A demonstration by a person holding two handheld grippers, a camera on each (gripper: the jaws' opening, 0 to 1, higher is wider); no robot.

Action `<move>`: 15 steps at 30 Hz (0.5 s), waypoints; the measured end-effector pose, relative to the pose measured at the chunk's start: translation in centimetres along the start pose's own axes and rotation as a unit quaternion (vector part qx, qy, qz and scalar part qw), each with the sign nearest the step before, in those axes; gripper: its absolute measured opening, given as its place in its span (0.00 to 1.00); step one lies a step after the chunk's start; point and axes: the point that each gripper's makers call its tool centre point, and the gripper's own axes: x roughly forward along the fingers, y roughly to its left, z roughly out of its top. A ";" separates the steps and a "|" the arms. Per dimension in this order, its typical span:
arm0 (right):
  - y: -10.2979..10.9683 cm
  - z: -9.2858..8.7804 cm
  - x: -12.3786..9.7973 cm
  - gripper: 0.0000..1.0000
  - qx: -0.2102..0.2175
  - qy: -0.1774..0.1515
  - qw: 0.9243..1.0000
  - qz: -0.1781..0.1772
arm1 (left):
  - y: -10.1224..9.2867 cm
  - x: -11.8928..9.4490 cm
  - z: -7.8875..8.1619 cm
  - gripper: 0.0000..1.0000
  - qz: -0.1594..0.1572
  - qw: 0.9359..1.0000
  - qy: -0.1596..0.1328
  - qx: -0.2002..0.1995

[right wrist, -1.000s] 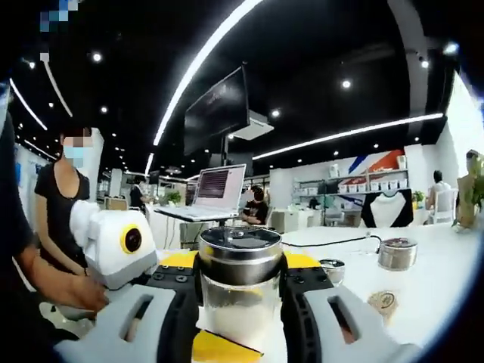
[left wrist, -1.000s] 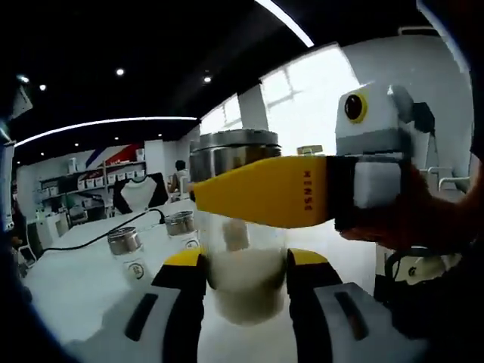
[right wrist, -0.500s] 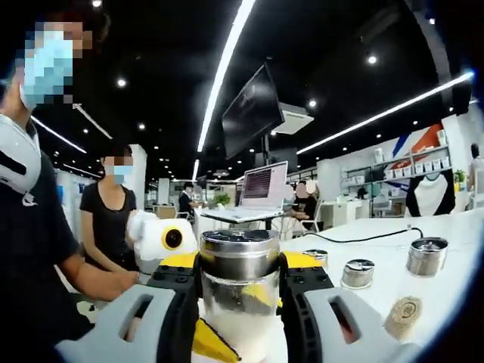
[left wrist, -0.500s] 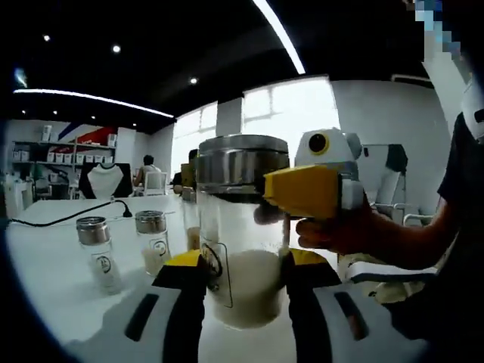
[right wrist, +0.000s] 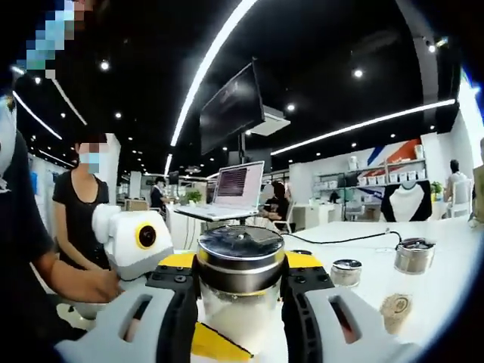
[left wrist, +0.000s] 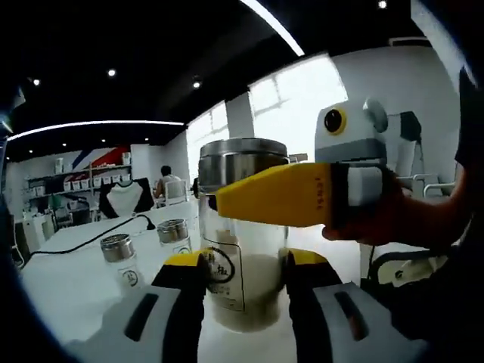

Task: Rotate the seasoning bottle until the label or dispensing opening points toward the visible target arrow and the bottle remains upright within the marked orientation range

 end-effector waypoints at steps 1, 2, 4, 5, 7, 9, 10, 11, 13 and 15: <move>0.3 0.1 -0.2 0.40 0.003 -0.003 1.000 0.015 | -0.3 -0.2 0.2 0.43 -0.016 1.000 -0.007 -0.002; 1.0 0.4 -0.5 0.40 0.005 -0.010 0.999 0.042 | -0.8 -0.3 0.4 0.43 -0.038 0.999 -0.016 -0.006; 1.9 0.7 -0.9 0.40 0.005 -0.020 0.997 0.073 | -1.6 -0.3 0.7 0.44 -0.066 0.997 -0.030 -0.028; 2.2 0.8 -0.9 0.40 0.006 -0.022 0.996 0.082 | -1.8 -0.3 0.7 0.44 -0.070 0.996 -0.032 -0.035; 2.0 0.7 -0.8 0.40 0.007 -0.017 0.997 0.078 | -1.9 -0.1 0.5 0.44 -0.069 0.996 -0.030 -0.044; 2.0 0.4 -0.6 0.40 0.006 -0.015 0.997 0.075 | -1.8 0.2 0.3 0.43 -0.048 0.998 -0.024 -0.044; 1.6 0.4 -0.4 0.40 0.009 -0.020 0.998 0.057 | -1.3 0.3 0.3 0.43 -0.023 0.998 -0.024 -0.048; 1.1 0.5 -0.2 0.40 0.011 -0.029 0.999 0.038 | -0.9 0.4 0.3 0.43 -0.003 0.999 -0.022 -0.050; 0.1 0.3 0.1 0.40 0.008 -0.037 0.999 -0.016 | 0.4 0.6 0.0 0.43 0.056 0.998 -0.009 -0.035; -1.2 -0.6 0.3 0.38 0.000 -0.019 0.997 -0.073 | 2.2 0.4 -0.8 0.43 0.129 0.991 0.017 -0.012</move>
